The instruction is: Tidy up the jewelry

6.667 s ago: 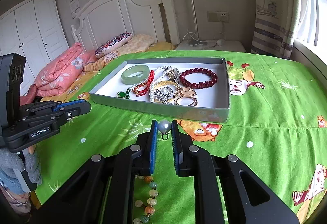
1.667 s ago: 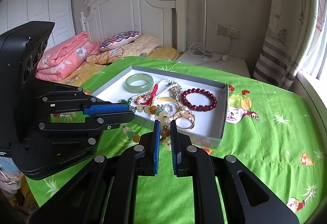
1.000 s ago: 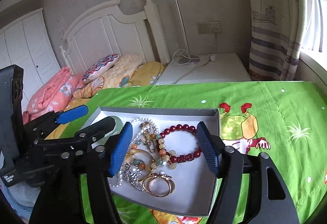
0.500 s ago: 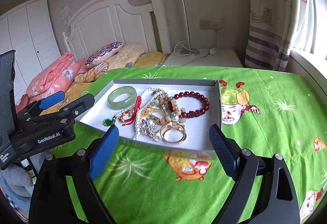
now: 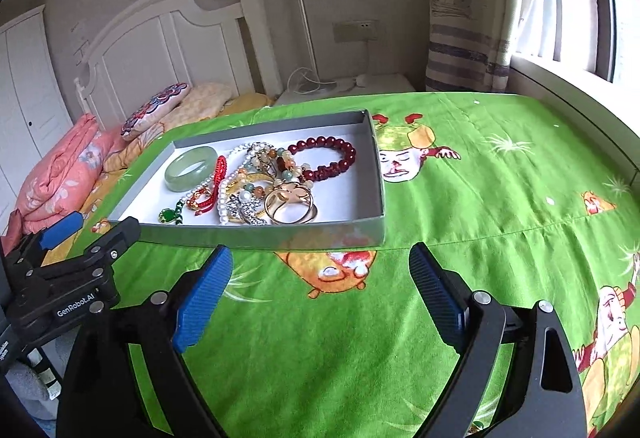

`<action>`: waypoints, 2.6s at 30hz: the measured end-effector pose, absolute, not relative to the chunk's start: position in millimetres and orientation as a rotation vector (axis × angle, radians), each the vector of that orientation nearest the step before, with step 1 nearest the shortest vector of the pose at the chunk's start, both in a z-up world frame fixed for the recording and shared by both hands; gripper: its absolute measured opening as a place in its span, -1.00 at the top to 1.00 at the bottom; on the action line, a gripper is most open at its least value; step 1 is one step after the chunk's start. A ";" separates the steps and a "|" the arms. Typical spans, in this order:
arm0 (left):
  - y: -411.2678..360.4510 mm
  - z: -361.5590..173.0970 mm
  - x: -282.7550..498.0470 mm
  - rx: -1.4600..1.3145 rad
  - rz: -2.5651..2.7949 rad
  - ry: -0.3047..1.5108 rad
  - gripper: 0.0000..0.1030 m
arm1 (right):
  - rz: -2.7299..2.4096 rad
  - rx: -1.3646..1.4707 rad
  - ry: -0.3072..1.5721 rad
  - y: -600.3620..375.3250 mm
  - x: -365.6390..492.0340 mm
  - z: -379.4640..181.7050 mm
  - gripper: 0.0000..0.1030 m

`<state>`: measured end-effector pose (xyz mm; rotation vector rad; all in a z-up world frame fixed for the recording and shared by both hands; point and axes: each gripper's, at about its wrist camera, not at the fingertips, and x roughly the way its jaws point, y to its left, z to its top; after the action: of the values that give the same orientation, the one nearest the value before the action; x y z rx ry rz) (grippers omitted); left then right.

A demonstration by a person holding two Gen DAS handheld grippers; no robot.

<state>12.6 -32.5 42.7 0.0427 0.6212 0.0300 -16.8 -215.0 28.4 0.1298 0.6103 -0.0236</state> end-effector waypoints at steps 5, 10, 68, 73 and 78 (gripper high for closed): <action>-29.5 46.1 10.3 0.024 0.020 0.610 -0.95 | -0.038 0.074 0.589 -205.5 -19.2 31.0 -0.68; -30.0 47.4 9.6 0.013 -0.003 0.613 -0.95 | -0.059 0.024 0.583 -196.8 -18.3 31.6 -0.68; -27.3 46.6 3.2 -0.002 0.021 0.593 -0.95 | -0.106 -0.049 0.533 -189.0 -23.4 35.9 -0.68; -32.8 48.5 0.8 0.035 0.033 0.579 -0.95 | -0.095 -0.050 0.538 -188.8 -22.4 35.3 -0.68; -32.7 46.5 2.9 0.053 0.043 0.685 -0.95 | -0.075 -0.056 0.577 -187.6 -20.4 32.6 -0.68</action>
<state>2.9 -32.7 46.5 0.0529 0.6850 0.0425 -20.4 -187.6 32.6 -0.0556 0.5771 -0.0745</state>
